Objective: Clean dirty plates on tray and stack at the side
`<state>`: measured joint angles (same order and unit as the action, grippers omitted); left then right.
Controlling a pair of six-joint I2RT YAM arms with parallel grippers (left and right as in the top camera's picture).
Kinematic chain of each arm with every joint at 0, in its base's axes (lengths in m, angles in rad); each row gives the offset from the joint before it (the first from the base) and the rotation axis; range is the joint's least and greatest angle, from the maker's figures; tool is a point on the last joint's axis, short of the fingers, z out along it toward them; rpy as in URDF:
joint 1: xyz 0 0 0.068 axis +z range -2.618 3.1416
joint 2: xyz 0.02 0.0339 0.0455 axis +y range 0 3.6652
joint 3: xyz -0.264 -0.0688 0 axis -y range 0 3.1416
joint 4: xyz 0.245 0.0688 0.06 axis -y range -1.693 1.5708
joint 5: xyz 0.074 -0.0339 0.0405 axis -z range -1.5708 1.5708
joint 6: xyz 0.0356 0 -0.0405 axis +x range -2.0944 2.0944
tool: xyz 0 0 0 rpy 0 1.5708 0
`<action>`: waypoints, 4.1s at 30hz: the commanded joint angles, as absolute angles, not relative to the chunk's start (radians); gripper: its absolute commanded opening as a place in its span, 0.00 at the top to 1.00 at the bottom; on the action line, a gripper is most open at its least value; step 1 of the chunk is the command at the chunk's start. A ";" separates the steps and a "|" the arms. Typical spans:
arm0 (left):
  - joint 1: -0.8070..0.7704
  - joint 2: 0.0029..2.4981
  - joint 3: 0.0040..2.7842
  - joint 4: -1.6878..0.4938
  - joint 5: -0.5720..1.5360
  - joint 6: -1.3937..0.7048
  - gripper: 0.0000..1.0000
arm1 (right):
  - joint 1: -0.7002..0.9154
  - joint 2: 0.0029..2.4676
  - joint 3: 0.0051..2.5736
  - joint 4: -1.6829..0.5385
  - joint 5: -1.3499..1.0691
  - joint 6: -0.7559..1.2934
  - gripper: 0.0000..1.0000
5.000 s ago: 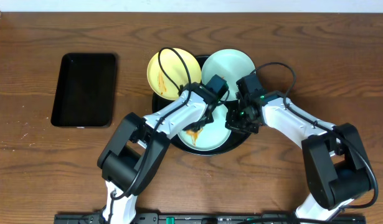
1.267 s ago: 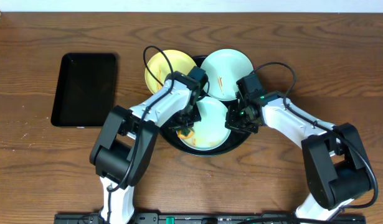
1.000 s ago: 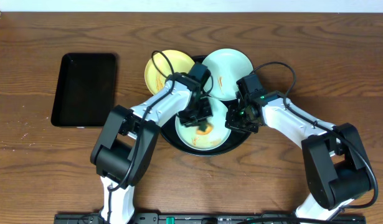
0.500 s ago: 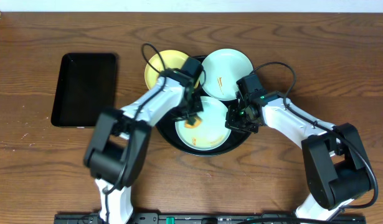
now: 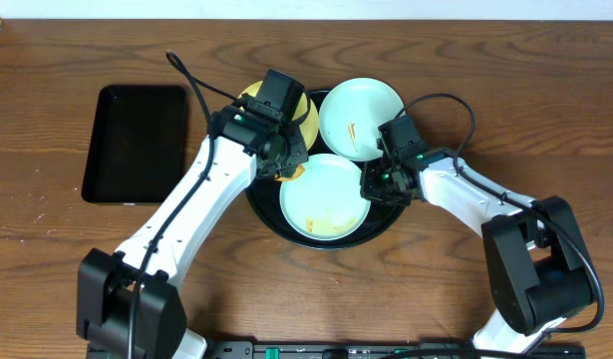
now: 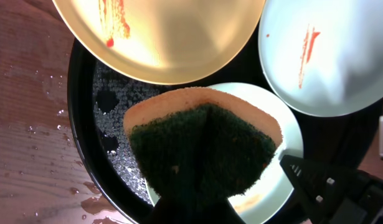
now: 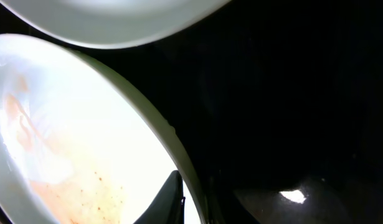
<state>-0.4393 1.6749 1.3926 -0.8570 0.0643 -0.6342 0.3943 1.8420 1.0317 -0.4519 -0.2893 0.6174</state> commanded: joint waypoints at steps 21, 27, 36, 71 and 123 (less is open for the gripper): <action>-0.285 1.679 1.399 -0.930 0.040 -0.621 0.93 | 0.371 1.476 1.033 -0.483 -0.224 0.357 0.99; -0.284 1.679 1.399 -0.931 0.040 -0.621 0.92 | 0.376 1.471 1.033 -0.503 -0.223 0.366 0.98; -0.284 1.679 1.399 -0.931 0.040 -0.621 0.93 | 0.379 1.626 1.033 -0.480 -0.353 0.389 0.73; -0.284 1.679 1.399 -0.931 0.040 -0.621 0.92 | 0.356 1.840 1.078 -0.397 -0.541 0.357 0.99; -0.184 1.679 1.399 -0.934 0.007 -0.583 0.92 | 0.591 2.212 1.679 -1.113 0.035 0.389 0.79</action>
